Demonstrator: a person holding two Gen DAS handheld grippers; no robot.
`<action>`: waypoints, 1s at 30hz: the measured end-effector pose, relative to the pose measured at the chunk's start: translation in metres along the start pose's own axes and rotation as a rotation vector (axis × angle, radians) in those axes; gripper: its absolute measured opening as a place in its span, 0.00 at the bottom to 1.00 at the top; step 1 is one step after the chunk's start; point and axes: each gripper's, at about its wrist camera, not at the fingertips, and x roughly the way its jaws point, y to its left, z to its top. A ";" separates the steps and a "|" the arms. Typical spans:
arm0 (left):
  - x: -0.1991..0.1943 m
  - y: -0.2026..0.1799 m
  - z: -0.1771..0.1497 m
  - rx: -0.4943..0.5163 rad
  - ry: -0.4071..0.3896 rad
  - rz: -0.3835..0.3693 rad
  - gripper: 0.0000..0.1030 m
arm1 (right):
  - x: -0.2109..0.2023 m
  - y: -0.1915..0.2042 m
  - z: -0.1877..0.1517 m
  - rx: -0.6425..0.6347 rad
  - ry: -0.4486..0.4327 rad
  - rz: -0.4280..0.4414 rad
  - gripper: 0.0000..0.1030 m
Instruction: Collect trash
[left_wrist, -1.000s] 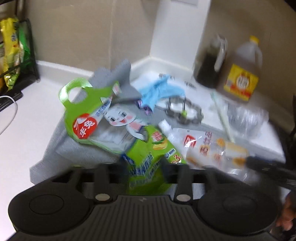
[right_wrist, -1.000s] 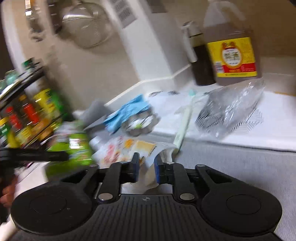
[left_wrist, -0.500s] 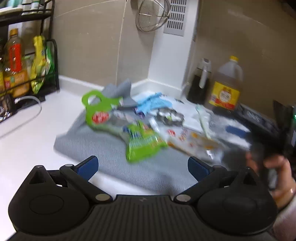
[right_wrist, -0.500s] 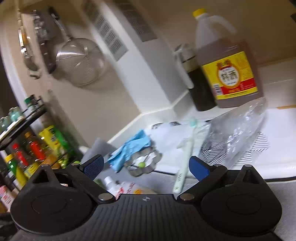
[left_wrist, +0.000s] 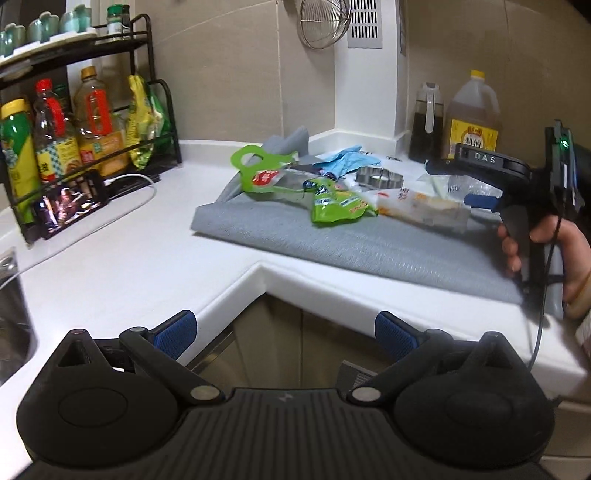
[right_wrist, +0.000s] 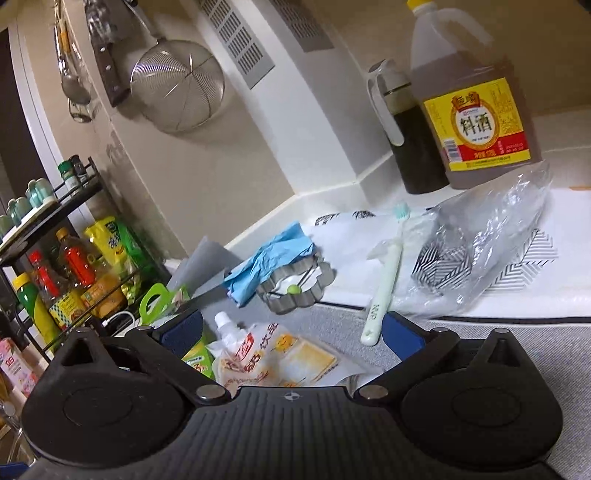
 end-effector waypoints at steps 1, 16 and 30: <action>-0.004 0.000 -0.001 0.003 -0.003 0.004 1.00 | 0.001 0.000 -0.001 -0.004 0.005 0.001 1.00; -0.027 -0.017 0.004 0.101 -0.064 0.027 1.00 | 0.005 -0.010 -0.004 0.068 0.039 0.015 1.00; -0.020 -0.015 0.001 0.114 -0.047 0.023 1.00 | 0.003 -0.004 -0.004 0.048 0.031 0.058 1.00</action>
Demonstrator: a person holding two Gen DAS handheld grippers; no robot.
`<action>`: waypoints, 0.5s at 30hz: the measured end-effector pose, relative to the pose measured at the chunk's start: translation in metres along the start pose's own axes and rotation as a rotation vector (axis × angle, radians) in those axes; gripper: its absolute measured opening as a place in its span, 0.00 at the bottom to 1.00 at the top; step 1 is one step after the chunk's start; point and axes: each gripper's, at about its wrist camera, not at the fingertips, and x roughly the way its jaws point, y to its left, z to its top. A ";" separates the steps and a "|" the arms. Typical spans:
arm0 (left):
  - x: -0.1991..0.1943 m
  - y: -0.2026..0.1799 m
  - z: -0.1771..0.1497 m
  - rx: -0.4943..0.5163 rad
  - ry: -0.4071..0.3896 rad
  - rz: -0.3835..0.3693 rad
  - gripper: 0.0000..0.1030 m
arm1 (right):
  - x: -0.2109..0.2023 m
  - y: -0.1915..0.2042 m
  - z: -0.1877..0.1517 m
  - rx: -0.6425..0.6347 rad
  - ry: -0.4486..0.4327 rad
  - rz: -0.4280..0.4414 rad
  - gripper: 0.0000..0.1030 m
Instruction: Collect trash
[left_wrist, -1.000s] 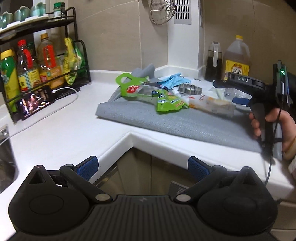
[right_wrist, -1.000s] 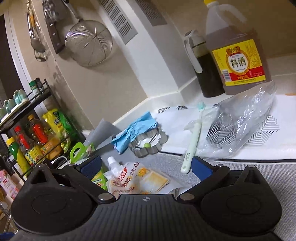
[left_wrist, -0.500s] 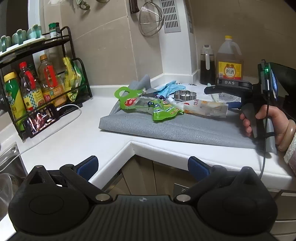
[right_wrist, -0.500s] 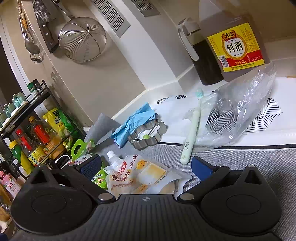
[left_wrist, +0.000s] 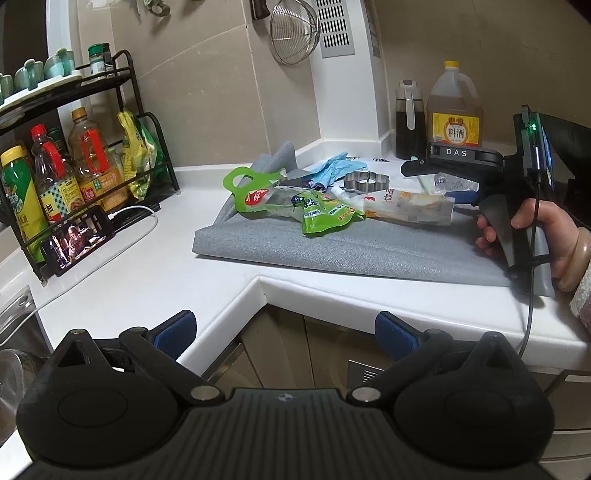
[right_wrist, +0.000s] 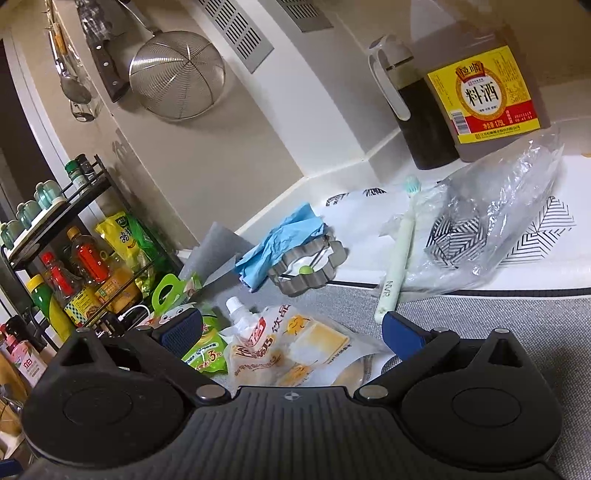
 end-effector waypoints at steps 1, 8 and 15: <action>0.001 0.000 0.000 0.002 -0.001 0.002 1.00 | 0.000 0.001 0.000 -0.002 -0.002 0.003 1.00; 0.007 0.002 -0.003 0.001 0.020 0.009 1.00 | -0.009 0.008 0.001 -0.033 -0.059 0.048 1.00; 0.009 0.002 -0.003 -0.002 0.016 0.027 1.00 | -0.005 0.008 0.000 -0.038 -0.046 0.018 1.00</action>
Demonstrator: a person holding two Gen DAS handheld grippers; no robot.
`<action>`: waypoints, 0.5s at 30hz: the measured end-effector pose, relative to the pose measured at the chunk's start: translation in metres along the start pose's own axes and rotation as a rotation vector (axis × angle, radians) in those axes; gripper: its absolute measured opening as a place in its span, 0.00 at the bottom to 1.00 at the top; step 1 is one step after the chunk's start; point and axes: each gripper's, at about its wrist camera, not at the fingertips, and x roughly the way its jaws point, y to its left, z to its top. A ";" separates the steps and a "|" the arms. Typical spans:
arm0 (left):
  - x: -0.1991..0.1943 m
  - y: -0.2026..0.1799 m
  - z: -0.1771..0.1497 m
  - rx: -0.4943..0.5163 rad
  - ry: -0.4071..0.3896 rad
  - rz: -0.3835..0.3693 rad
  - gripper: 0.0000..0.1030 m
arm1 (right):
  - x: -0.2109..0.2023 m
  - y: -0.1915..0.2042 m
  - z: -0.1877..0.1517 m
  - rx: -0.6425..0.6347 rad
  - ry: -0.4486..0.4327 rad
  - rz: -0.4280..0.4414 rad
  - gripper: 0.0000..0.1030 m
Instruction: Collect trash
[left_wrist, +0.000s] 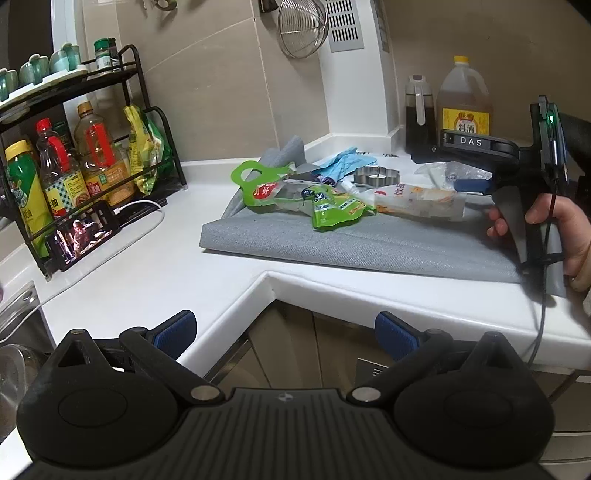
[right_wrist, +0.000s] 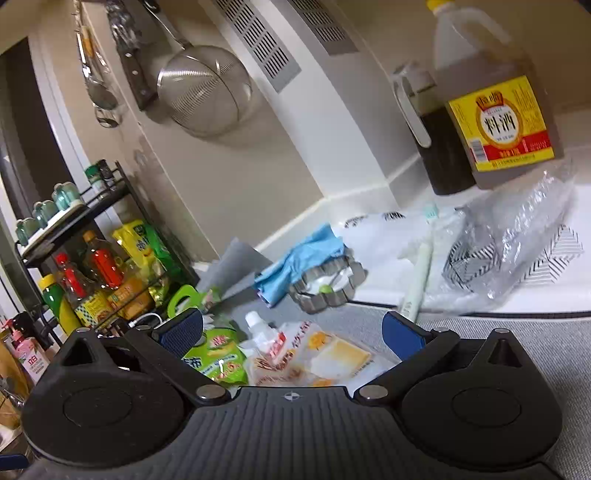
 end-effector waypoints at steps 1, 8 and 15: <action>0.000 0.000 -0.001 0.002 0.003 0.001 1.00 | 0.001 -0.001 0.000 0.004 0.006 -0.002 1.00; 0.002 -0.001 -0.003 0.016 0.008 -0.015 1.00 | 0.003 -0.002 -0.001 0.010 0.021 -0.003 1.00; 0.001 -0.005 -0.004 0.045 -0.001 -0.018 1.00 | 0.000 0.000 -0.001 -0.003 0.004 -0.004 1.00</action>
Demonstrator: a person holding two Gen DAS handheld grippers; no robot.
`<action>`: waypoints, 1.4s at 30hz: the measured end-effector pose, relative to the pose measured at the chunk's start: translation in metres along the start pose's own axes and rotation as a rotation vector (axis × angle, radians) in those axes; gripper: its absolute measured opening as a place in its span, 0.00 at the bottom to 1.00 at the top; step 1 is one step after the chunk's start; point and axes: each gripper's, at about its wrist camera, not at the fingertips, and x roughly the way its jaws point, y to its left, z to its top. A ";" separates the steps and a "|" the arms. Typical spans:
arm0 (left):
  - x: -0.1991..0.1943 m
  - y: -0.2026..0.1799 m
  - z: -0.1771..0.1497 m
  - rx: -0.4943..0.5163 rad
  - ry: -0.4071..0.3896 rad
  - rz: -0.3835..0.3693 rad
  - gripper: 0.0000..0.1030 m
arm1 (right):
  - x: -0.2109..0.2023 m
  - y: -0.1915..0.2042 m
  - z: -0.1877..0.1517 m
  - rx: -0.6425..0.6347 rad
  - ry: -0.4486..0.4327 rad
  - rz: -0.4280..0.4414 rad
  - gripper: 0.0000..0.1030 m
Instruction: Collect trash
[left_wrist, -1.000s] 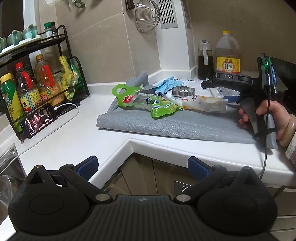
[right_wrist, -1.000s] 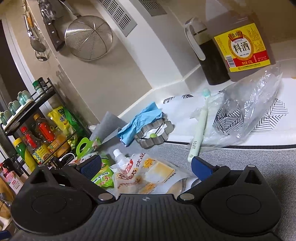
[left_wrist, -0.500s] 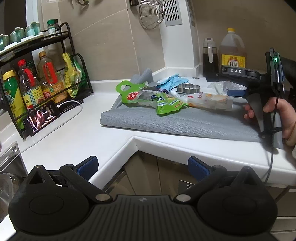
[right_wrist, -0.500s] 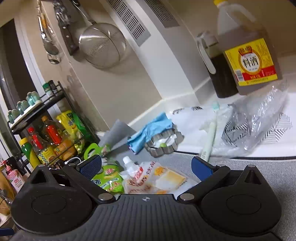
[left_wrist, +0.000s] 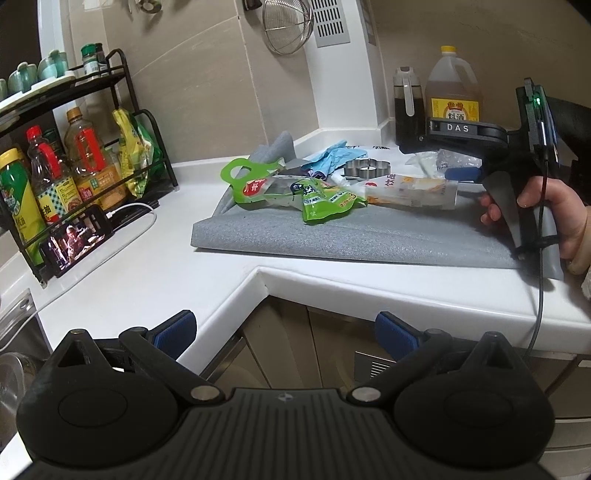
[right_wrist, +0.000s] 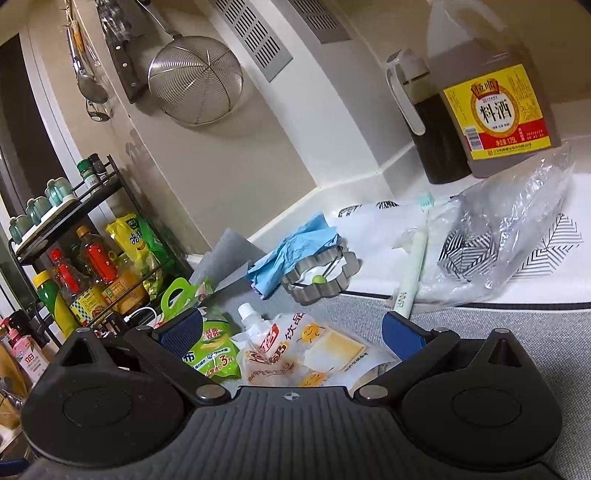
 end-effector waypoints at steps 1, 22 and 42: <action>0.000 0.000 0.000 0.001 0.000 0.001 1.00 | -0.001 0.000 0.000 -0.001 -0.005 0.001 1.00; 0.004 0.005 0.000 -0.022 0.009 0.013 1.00 | 0.001 0.002 0.000 -0.012 0.002 0.005 1.00; 0.015 0.016 0.030 -0.072 -0.010 0.028 1.00 | 0.000 0.012 -0.002 -0.063 -0.001 0.030 1.00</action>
